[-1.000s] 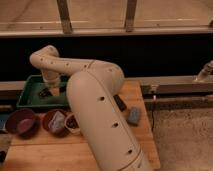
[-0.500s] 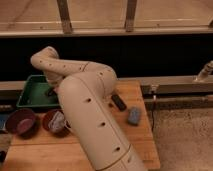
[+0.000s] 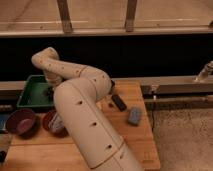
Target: Wipe tray with brush
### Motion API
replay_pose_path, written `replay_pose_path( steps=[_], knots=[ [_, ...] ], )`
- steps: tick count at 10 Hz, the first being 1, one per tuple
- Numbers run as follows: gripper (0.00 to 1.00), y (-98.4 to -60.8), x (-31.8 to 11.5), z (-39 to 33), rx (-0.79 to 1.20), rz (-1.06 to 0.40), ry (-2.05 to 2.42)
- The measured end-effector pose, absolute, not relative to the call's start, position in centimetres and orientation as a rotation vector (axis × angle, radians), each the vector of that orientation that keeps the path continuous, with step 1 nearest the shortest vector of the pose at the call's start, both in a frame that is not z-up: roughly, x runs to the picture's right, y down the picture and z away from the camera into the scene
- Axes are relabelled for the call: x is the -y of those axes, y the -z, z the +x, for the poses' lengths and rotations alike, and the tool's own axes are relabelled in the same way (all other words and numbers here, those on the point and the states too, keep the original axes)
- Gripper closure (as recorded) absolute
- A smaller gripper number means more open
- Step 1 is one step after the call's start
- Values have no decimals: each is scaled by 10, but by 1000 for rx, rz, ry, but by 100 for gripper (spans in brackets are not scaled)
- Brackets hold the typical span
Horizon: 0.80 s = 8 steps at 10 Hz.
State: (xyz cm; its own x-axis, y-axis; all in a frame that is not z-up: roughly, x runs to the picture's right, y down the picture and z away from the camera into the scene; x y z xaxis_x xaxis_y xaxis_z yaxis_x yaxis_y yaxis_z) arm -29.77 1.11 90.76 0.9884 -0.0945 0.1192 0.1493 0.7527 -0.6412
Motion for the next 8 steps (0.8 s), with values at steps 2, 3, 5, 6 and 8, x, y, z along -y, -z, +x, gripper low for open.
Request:
replay_pose_path(
  steps=[2,3,5,6,8],
  knots=[
    [100,-890,-8,-324,167,-691,154],
    [100,-879,-12,-339,208,-687,178],
    [100,-858,-22,-357,266,-689,226],
    [100,-852,-30,-359,276,-699,245],
    [100,-842,-47,-345,266,-727,241]
  ],
)
